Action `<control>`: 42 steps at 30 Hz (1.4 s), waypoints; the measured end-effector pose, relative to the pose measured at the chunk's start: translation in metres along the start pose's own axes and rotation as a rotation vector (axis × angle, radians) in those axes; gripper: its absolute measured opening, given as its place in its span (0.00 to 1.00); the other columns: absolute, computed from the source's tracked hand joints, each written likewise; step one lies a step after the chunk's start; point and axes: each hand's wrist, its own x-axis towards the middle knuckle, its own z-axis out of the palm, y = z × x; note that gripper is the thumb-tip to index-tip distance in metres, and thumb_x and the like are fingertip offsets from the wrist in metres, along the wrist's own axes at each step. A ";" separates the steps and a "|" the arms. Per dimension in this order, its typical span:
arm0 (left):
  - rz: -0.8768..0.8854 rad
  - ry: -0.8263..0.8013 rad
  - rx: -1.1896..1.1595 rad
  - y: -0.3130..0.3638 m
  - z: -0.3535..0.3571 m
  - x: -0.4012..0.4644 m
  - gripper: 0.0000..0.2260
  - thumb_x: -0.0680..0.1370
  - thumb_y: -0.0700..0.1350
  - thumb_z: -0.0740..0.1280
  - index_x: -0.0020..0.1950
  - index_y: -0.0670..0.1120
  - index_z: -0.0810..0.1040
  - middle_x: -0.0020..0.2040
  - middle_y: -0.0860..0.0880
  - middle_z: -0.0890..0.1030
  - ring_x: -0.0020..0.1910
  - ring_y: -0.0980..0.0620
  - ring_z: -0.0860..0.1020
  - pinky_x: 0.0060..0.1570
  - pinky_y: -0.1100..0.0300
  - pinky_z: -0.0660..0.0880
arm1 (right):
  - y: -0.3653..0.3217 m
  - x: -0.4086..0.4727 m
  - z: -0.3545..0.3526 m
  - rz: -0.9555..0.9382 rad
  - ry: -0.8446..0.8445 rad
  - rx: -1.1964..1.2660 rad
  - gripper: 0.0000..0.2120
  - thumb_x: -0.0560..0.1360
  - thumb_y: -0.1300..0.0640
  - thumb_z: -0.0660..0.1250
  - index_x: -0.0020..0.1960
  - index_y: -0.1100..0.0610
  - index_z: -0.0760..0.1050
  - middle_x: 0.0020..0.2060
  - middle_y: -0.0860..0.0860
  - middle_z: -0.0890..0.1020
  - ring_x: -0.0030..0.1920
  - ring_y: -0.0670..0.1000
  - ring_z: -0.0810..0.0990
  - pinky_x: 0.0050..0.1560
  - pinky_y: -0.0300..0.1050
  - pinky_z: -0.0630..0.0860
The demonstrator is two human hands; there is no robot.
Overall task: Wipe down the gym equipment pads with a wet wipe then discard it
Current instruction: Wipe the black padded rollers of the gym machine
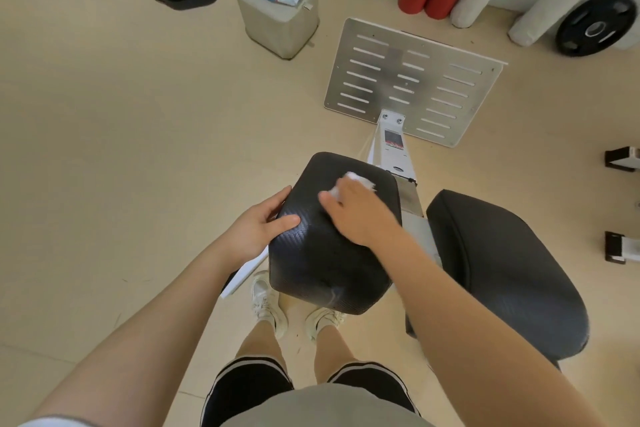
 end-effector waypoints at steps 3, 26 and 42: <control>-0.001 0.005 0.061 -0.001 -0.003 0.001 0.13 0.77 0.40 0.64 0.62 0.46 0.73 0.53 0.58 0.78 0.53 0.63 0.76 0.57 0.67 0.70 | -0.038 0.008 0.005 -0.113 -0.093 0.153 0.13 0.75 0.57 0.61 0.52 0.67 0.75 0.41 0.68 0.76 0.43 0.68 0.77 0.44 0.58 0.76; 0.055 -0.214 0.297 0.001 -0.029 -0.003 0.14 0.76 0.41 0.65 0.59 0.55 0.72 0.55 0.59 0.77 0.59 0.58 0.73 0.57 0.66 0.68 | -0.070 -0.024 0.008 0.169 0.090 -0.120 0.16 0.79 0.53 0.54 0.65 0.56 0.66 0.64 0.61 0.67 0.67 0.62 0.64 0.64 0.59 0.64; 0.101 -0.235 0.358 0.000 -0.026 -0.002 0.26 0.77 0.47 0.62 0.74 0.51 0.60 0.65 0.53 0.72 0.62 0.57 0.71 0.60 0.64 0.67 | -0.097 -0.028 0.024 0.260 0.247 0.003 0.26 0.79 0.45 0.50 0.70 0.61 0.64 0.69 0.56 0.69 0.69 0.54 0.65 0.71 0.50 0.58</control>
